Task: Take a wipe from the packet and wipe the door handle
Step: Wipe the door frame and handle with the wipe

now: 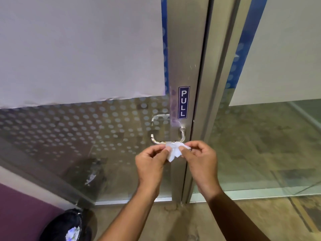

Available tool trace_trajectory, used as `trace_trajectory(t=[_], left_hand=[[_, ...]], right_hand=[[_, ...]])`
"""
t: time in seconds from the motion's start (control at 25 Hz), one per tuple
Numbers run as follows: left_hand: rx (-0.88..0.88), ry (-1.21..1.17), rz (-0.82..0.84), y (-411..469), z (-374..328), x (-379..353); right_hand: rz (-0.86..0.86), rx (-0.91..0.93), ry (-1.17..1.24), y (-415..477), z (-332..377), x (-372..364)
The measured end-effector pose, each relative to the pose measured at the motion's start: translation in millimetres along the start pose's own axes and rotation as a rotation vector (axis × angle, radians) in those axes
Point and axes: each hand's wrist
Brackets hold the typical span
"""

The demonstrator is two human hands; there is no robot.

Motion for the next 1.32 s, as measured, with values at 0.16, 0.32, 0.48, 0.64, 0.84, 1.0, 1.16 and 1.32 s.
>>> trace_trajectory(t=[0.16, 0.32, 0.48, 0.64, 0.84, 1.0, 1.16, 1.32], left_hand=[[-0.015, -0.139, 0.090, 18.9, -29.2, -8.0], [-0.248, -0.060, 0.201, 47.4, -53.1, -2.5], [-1.061, 0.602, 0.186, 93.3, -61.3, 24.7], [-1.323, 1.026, 0.113, 138.7, -80.7, 28.7], [-1.344, 1.270, 0.085, 168.0, -77.0, 19.0], [-1.369, 1.321, 0.067, 175.3, -67.5, 16.6], [-1.360, 1.300, 0.091, 178.5, -66.1, 14.7], [-1.360, 1.286, 0.100, 179.4, -66.7, 14.0]], right_hand=[[0.006, 0.235, -0.115, -1.5, 22.7, -22.6], [-0.203, 0.444, -0.181, 17.0, 54.3, -36.1], [-0.416, 0.744, -0.255, 43.4, 93.5, -47.6], [-0.483, 0.936, -0.433, 70.0, 103.5, -61.0], [-0.555, 1.045, -0.608, 88.2, 96.1, -70.3], [-0.566, 1.066, -0.661, 98.9, 67.5, -68.7], [-0.519, 1.037, -0.724, 99.1, 41.0, -62.4], [-0.644, 1.080, -0.617, 94.2, 93.4, -70.2]])
Point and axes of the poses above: each hand's wrist, its own y-axis towards the middle knuckle, its own x-axis out of the back of the hand, z = x × y, and after that the axes turned 13 degrees about -x, right-handed
